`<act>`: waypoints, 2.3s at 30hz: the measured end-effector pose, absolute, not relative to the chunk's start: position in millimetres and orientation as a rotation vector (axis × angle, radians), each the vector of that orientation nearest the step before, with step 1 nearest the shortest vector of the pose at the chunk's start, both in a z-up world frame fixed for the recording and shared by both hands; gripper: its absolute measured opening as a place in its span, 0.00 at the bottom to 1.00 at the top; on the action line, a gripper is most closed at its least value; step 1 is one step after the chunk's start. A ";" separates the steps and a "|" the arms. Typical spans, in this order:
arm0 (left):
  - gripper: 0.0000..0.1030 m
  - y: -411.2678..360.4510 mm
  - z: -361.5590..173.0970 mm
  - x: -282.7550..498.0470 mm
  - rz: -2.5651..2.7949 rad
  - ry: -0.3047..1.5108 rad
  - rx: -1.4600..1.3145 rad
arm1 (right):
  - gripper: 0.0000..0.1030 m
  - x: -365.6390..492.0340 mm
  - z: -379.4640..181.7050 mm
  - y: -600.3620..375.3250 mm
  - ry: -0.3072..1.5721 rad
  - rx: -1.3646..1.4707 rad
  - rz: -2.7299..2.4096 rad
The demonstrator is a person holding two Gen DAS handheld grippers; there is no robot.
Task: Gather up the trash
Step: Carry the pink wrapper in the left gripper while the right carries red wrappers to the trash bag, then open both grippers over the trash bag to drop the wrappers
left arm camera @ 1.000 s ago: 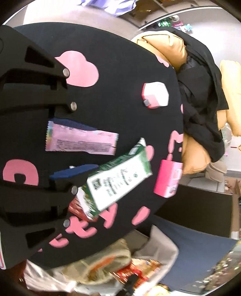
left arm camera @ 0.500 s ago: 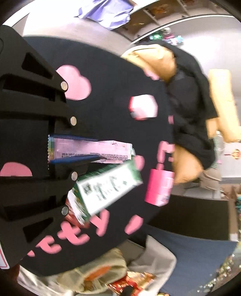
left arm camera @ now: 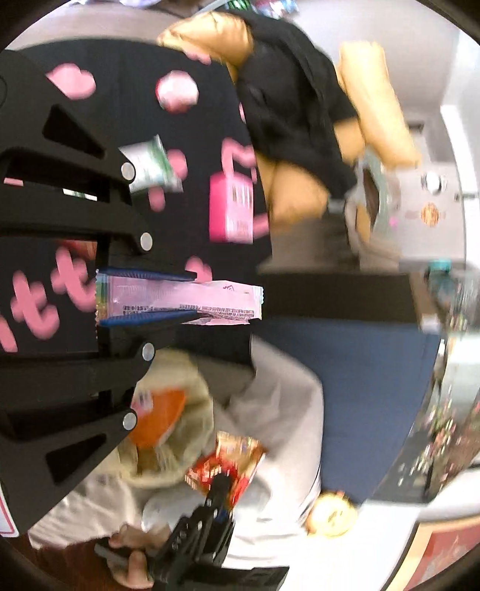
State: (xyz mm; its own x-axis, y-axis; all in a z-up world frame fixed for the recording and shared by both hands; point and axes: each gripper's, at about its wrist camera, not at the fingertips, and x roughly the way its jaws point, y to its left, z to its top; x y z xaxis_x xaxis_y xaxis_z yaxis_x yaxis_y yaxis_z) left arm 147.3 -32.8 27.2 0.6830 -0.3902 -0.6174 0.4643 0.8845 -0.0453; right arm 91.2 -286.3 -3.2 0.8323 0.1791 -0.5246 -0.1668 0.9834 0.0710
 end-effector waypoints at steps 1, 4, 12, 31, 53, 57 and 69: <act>0.14 -47.3 26.4 147.7 -0.515 0.671 0.118 | 0.17 89.6 -2.9 -292.4 0.556 0.024 0.170; 0.14 -86.7 23.0 146.4 -0.591 0.685 0.132 | 0.17 82.7 -3.7 -311.9 0.550 0.028 0.128; 0.15 -163.3 -10.3 151.5 -0.723 0.746 0.163 | 0.17 72.5 -8.1 -362.7 0.542 0.064 0.019; 0.42 -176.9 -73.8 187.6 -0.653 0.917 0.120 | 0.17 92.5 -41.4 -366.4 0.608 0.135 0.049; 0.53 28.3 -43.7 168.7 -0.320 0.796 -0.023 | 0.45 128.2 -112.0 -315.3 0.835 0.154 0.125; 0.53 65.0 -47.0 171.7 -0.238 0.784 -0.070 | 0.47 126.5 -104.4 -308.6 0.817 0.138 0.137; 0.57 115.0 -81.8 207.1 -0.123 0.900 -0.216 | 0.54 139.8 -79.6 -244.1 0.768 0.047 0.254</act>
